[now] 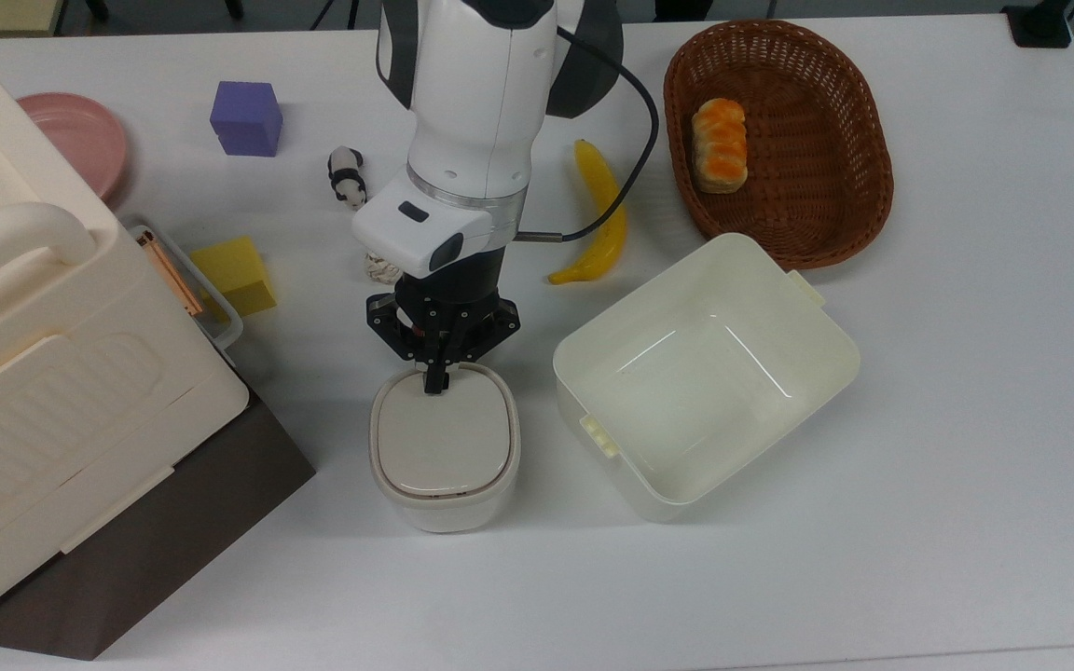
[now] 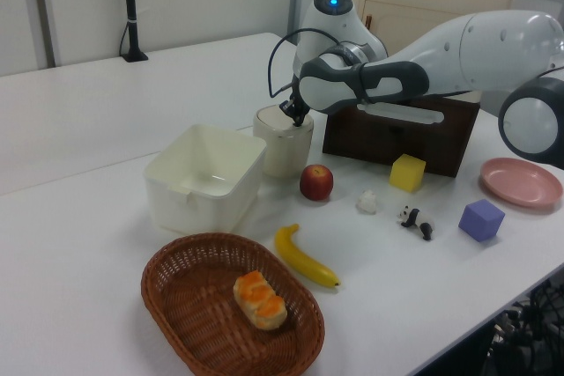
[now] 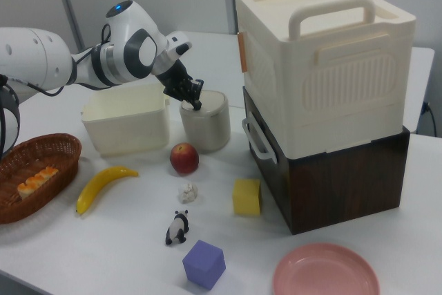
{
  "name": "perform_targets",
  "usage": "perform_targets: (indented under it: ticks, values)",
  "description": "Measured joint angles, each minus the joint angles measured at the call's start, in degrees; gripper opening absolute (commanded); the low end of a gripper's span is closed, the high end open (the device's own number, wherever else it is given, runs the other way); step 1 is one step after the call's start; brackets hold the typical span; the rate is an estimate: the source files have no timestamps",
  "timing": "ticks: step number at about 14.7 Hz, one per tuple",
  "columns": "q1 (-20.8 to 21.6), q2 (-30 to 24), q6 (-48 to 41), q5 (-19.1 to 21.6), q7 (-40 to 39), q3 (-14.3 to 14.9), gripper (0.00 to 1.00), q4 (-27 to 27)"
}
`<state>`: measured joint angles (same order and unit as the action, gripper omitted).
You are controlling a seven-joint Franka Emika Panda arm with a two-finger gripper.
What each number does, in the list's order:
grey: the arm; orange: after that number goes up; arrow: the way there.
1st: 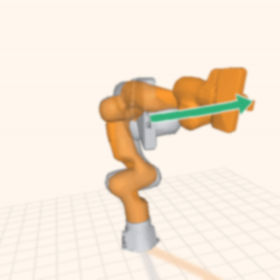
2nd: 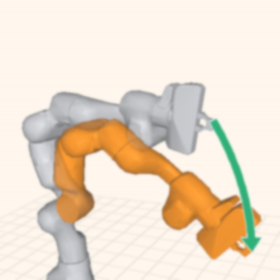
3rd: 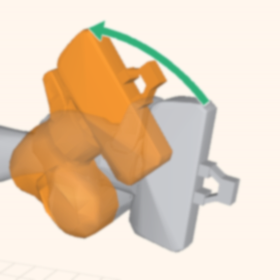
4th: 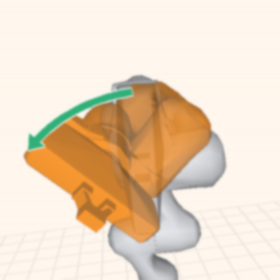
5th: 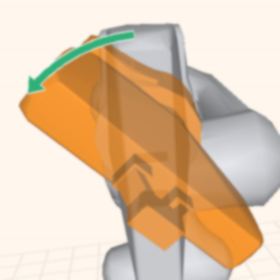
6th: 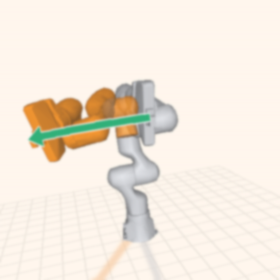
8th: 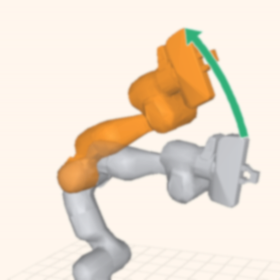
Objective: Open the trash can
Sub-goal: 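Lift the lid edge upward to swing the lid open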
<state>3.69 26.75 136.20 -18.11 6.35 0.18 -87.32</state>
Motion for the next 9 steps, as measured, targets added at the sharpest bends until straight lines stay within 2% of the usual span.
perform_targets:
  ticks: [9]
  values:
    - [0.82, 0.23, 0.0, -3.28, -0.1, -0.01, 0.0, -0.03]
